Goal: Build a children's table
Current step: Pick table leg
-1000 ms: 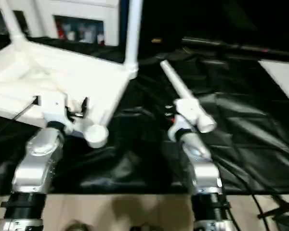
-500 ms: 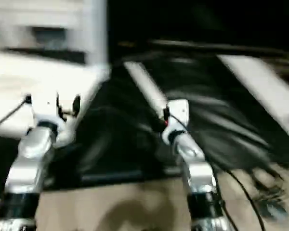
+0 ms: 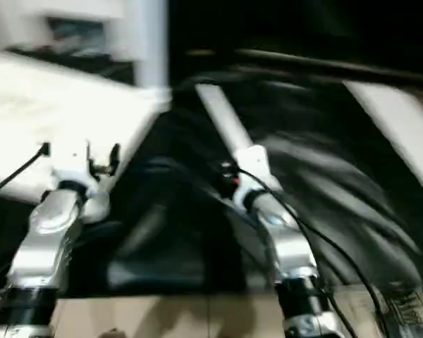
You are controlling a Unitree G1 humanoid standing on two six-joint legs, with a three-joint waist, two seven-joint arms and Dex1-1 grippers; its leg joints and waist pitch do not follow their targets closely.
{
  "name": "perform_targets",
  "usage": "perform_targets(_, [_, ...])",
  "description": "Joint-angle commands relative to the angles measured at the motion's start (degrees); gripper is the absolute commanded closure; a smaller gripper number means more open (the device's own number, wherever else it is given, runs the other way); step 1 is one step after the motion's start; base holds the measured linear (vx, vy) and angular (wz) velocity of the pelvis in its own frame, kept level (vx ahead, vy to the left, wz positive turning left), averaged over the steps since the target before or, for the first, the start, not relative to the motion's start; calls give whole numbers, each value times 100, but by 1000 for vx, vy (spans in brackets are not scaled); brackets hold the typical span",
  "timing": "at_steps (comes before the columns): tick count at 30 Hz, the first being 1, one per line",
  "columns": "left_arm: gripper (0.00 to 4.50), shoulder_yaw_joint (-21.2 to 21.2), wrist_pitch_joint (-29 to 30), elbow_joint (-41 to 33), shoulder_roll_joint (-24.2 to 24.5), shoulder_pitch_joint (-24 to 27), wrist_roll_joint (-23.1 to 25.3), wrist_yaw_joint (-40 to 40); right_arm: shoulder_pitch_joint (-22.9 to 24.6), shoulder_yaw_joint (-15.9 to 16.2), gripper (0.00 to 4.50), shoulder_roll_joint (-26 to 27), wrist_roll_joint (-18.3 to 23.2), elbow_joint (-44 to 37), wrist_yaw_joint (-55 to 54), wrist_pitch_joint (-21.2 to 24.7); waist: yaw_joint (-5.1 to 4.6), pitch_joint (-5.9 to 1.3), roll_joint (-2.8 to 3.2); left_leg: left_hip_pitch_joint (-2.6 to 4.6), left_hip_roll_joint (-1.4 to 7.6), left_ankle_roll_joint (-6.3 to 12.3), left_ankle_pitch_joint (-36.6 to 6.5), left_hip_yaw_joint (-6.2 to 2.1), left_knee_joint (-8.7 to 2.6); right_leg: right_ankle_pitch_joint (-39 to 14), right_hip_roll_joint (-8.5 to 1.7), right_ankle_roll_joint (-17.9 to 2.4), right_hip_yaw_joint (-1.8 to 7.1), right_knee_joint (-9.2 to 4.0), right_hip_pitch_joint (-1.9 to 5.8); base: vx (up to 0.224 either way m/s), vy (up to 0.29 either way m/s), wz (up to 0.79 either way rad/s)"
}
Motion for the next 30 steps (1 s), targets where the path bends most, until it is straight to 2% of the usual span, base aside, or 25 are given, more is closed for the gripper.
perform_targets(1, [3, -175, 46, -207, -140, -88, 24, 38, 41, -226, 74, -236, 64, -11, 63, 30, -133, -342, 48, 617, 477, 2355, 3532, -60, -295, 561, -262, -20, 364, -449, -390, 69, -47, 5])
perform_targets(2, [3, -174, 42, -210, -139, -86, 20, 34, 40, -225, 74, -237, 63, -11, 63, 33, -1, -322, -234, 94, -284, 1740, 1922, 406, 22, 591, -316, -461, 796, -932, 330, -5, -54, 13])
perform_targets(3, [3, -159, 55, -247, -119, -60, -12, 7, -2, -221, 74, -251, 34, -31, -13, 187, 314, -271, -295, -261, -365, 1190, 228, 487, 474, -366, -825, -1211, 1469, -1321, 821, 64, -36, 34])
perform_targets(4, [3, -158, 103, -271, -98, -46, -4, 6, -71, -254, 74, -256, 24, -55, -151, 455, 336, -325, -269, -370, -247, 853, 240, 428, 591, -125, -882, -1567, 1514, -1204, 961, 64, -36, 34])
perform_targets(5, [3, -168, 119, -278, -70, -45, -23, -49, -162, -271, 74, -285, -40, -87, -295, 681, 342, -325, -281, -518, -178, 555, 521, 365, 582, 610, -848, -1792, 1481, -1074, 1063, 103, -22, 18])
perform_targets(6, [3, -173, 129, -279, -33, -51, -30, -100, -286, -278, 74, -340, -106, -123, -410, 924, 359, -357, -155, -692, 26, -36, 1542, 262, 330, 3846, -725, -1955, 1226, -770, 1065, 60, -24, 2])
perform_targets(7, [3, -173, 129, -279, -33, -51, -30, -100, -286, -278, 74, -340, -106, -123, -410, 924, 328, -354, -92, -691, 131, -52, 1946, 253, 67, 4562, -584, -1832, 1055, -655, 970, 60, -24, 2])
perform_targets(8, [3, -157, 259, -274, 14, -67, -50, -165, -477, -420, 74, -371, 145, -26, -239, 1274, 222, -391, 226, -459, 300, -10, 3171, 276, -216, 4540, -144, -1337, 649, -449, 664, -69, -2, 3])
perform_targets(9, [3, -173, 308, -265, 65, -76, -78, -253, -599, -495, 74, -413, 246, 77, -139, 1358, 99, -413, 284, -355, 425, 14, 3912, 176, -111, 4018, 0, -1157, 572, -348, 488, -71, -7, 0])
perform_targets(10, [3, -210, 283, -254, 129, -84, -111, -386, -720, -626, 74, -423, 347, 195, -152, 1378, 25, -479, 221, -32, 613, 15, 4739, 59, -18, 2866, -145, -824, 597, -457, 223, -71, -7, 0])
perform_targets(11, [1, -236, 254, -241, 173, -97, -130, -473, -799, -708, 57, -430, 395, 275, -181, 1365, 34, -428, 214, -51, 581, 8, 4624, 91, -27, 2536, -220, -723, 643, -552, 199, 0, 0, 0])
perform_targets(12, [1, -290, 238, -293, 253, -90, -270, -786, -961, -801, 57, -491, 376, 485, -329, 1446, 140, -356, 72, -328, 371, -110, 3219, 367, -140, 2279, -328, -702, 757, -722, 492, 0, 0, 0])
perform_targets(13, [0, -337, 234, -345, 323, -85, -409, -1092, -1116, -885, 47, -549, 352, 690, -473, 1539, 176, -332, 38, -352, 353, -177, 2556, 421, -201, 2042, -345, -699, 787, -762, 527, 0, 0, 0])
perform_targets(14, [0, -337, 234, -345, 323, -85, -409, -1092, -1116, -885, 37, -549, 352, 690, -473, 1539, 204, -290, 16, -363, 359, -337, 1329, 508, -323, 1326, -352, -745, 814, -842, 568, -64, -16, 10])
perform_targets(15, [0, -452, 786, -689, 566, -42, -1075, -2034, -1493, -829, 21, -793, 144, 1157, -485, 1909, 227, -279, 17, -306, 392, -439, 673, 566, -389, 827, -365, -792, 810, -858, 546, -69, -19, 8])
perform_targets(16, [0, -550, 1044, -833, 717, -32, -1279, -2390, -1651, -800, 21, -881, 68, 1350, -475, 2075, 218, -289, 63, -310, 404, -446, 508, 582, -422, 629, -340, -855, 776, -858, 528, -69, -19, 8])
perform_targets(17, [0, -550, 1044, -833, 717, -32, -1279, -2390, -1651, -800, 11, -881, 68, 1350, -475, 2075, 188, -281, 60, -343, 428, -498, 398, 601, -433, 479, -330, -896, 761, -855, 525, -80, -13, 2])
perform_targets(18, [0, -819, 1372, -1035, 1110, -35, -1387, -3003, -2024, -753, 4, -1043, -34, 1854, -435, 2255, 161, -259, 77, -336, 457, -538, 92, 644, -455, 134, -315, -880, 735, -884, 463, -76, -13, -2])
perform_targets(20, [0, -981, 1409, -1096, 1379, -41, -1289, -3292, -2301, -733, 4, -1129, -36, 2265, -385, 2367, 136, -231, 69, -372, 469, -522, -225, 695, -468, -436, -320, -817, 736, -952, 436, -70, -15, -2])
perform_targets(23, [0, -1095, 1632, -1229, 1727, -87, -1430, -3787, -2775, -736, 4, -1226, -73, 3087, -524, 2288, 127, -248, 91, -371, 465, -543, -303, 724, -456, -804, -335, -776, 746, -974, 386, -37, -10, 0])
perform_targets(24, [0, -1102, 1653, -1259, 1810, -147, -1484, -3935, -2997, -709, 4, -1271, -76, 3470, -465, 2417, 137, -260, 125, -387, 466, -541, -205, 727, -451, -592, -323, -778, 746, -957, 391, 0, 0, 0])
perform_targets(26, [0, -1096, 1714, -1298, 1843, -189, -1539, -3995, -3137, -664, 4, -1297, -106, 3721, -399, 2482, 116, -283, 114, -416, 466, -533, -60, 729, -442, -235, -298, -871, 732, -915, 405, 0, 0, 0])
perform_targets(27, [0, -1103, 1770, -1333, 1876, -237, -1596, -4073, -3280, -644, 4, -1309, -104, 3989, -277, 2537, 142, -285, 194, -416, 472, -532, 41, 736, -430, 69, -303, -914, 739, -889, 394, 0, 0, 0])
perform_targets(28, [0, -1103, 1770, -1333, 1876, -237, -1596, -4073, -3280, -644, 4, -1309, -104, 3989, -277, 2537, 121, -287, 164, -421, 472, -522, 63, 741, -432, 168, -285, -948, 732, -893, 394, 0, 0, 0])
perform_targets(30, [0, -1221, 2051, -1557, 2084, -326, -1832, -4375, -3713, -445, 4, -1359, -319, 4835, 197, 2738, 144, -322, 207, -440, 457, -504, 203, 733, -420, 475, -282, -1099, 720, -835, 427, 0, 0, 0])
